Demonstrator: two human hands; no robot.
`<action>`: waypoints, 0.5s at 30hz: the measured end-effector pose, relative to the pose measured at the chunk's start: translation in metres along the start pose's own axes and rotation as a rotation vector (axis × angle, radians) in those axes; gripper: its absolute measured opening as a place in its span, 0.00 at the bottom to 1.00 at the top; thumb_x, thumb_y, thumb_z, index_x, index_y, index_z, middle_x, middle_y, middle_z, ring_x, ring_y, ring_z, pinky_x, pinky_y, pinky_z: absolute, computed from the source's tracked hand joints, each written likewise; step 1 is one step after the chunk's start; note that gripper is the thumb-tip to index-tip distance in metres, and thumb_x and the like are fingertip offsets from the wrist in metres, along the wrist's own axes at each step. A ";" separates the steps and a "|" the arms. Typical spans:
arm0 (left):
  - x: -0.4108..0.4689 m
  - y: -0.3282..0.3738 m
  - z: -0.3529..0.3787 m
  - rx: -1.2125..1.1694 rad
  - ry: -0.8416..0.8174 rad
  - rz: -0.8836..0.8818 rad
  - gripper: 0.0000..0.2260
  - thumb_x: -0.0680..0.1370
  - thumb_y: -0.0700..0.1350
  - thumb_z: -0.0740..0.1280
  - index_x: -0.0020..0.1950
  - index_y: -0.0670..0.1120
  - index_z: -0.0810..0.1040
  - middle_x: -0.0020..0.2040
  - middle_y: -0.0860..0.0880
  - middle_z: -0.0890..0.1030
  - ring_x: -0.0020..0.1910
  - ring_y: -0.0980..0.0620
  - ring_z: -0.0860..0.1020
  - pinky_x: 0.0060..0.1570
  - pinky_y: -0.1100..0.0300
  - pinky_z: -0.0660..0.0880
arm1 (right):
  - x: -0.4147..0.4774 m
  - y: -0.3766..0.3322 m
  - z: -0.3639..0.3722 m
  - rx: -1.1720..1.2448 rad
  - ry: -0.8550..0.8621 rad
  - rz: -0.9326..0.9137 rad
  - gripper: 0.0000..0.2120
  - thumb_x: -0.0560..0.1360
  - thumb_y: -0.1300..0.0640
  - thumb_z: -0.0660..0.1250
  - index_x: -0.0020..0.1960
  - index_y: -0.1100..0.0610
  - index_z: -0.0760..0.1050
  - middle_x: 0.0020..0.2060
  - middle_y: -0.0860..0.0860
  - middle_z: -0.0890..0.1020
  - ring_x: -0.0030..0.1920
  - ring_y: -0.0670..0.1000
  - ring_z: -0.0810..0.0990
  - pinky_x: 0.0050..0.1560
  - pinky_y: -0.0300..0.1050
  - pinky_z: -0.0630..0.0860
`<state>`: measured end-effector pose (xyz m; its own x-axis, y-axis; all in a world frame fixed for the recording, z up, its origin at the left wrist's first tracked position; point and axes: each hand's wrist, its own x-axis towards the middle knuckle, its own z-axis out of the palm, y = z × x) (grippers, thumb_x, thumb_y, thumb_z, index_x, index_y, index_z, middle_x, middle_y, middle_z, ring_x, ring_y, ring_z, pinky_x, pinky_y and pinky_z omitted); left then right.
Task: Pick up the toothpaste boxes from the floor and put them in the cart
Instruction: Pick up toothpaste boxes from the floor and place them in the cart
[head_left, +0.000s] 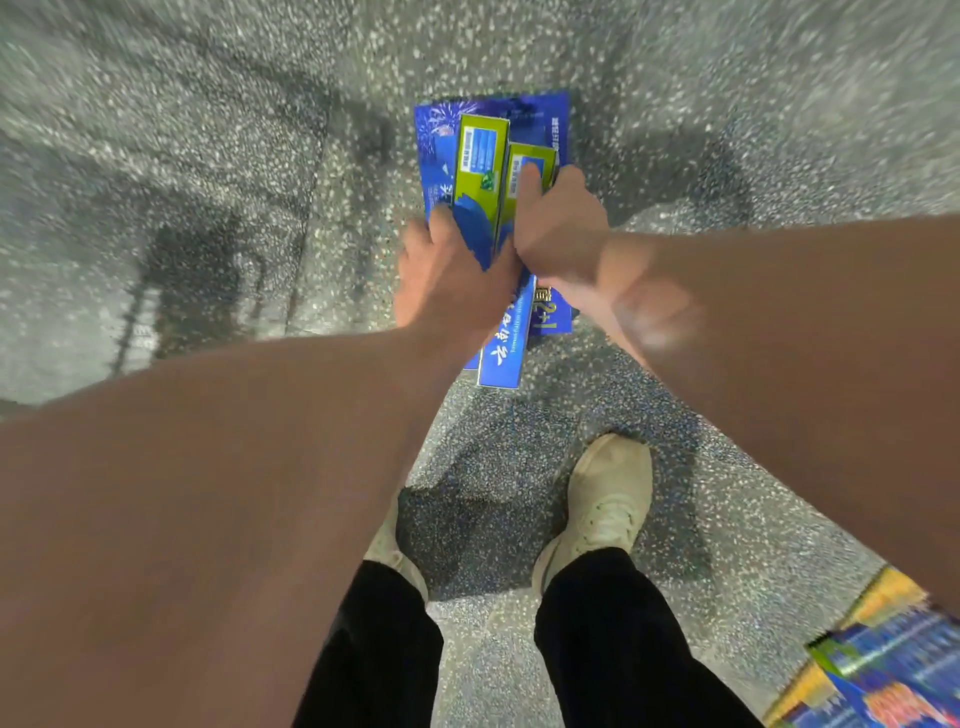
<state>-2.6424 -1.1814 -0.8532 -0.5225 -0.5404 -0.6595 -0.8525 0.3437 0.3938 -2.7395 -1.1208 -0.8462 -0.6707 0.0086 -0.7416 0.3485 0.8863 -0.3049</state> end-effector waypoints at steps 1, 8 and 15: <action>-0.008 -0.001 0.003 0.027 -0.031 -0.006 0.45 0.69 0.70 0.70 0.76 0.46 0.61 0.66 0.45 0.68 0.65 0.41 0.71 0.61 0.42 0.73 | -0.001 0.000 -0.002 -0.001 0.005 0.012 0.23 0.84 0.44 0.52 0.70 0.60 0.63 0.66 0.59 0.76 0.66 0.61 0.74 0.57 0.48 0.68; -0.025 0.003 0.016 0.167 -0.106 -0.146 0.63 0.62 0.65 0.80 0.81 0.48 0.42 0.74 0.46 0.63 0.72 0.43 0.67 0.63 0.42 0.71 | 0.002 -0.008 -0.010 -0.032 0.032 -0.085 0.18 0.84 0.50 0.55 0.70 0.58 0.66 0.62 0.56 0.78 0.63 0.59 0.77 0.56 0.47 0.70; -0.022 0.011 0.026 0.158 -0.032 -0.220 0.58 0.63 0.57 0.81 0.79 0.46 0.47 0.68 0.46 0.67 0.67 0.42 0.72 0.56 0.44 0.72 | -0.009 -0.001 -0.014 -0.500 0.025 -0.500 0.42 0.73 0.64 0.64 0.81 0.55 0.47 0.77 0.59 0.55 0.74 0.61 0.60 0.70 0.53 0.66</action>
<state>-2.6398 -1.1458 -0.8507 -0.3222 -0.5918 -0.7389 -0.9315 0.3375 0.1360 -2.7430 -1.1152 -0.8315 -0.6888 -0.4498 -0.5685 -0.3437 0.8931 -0.2902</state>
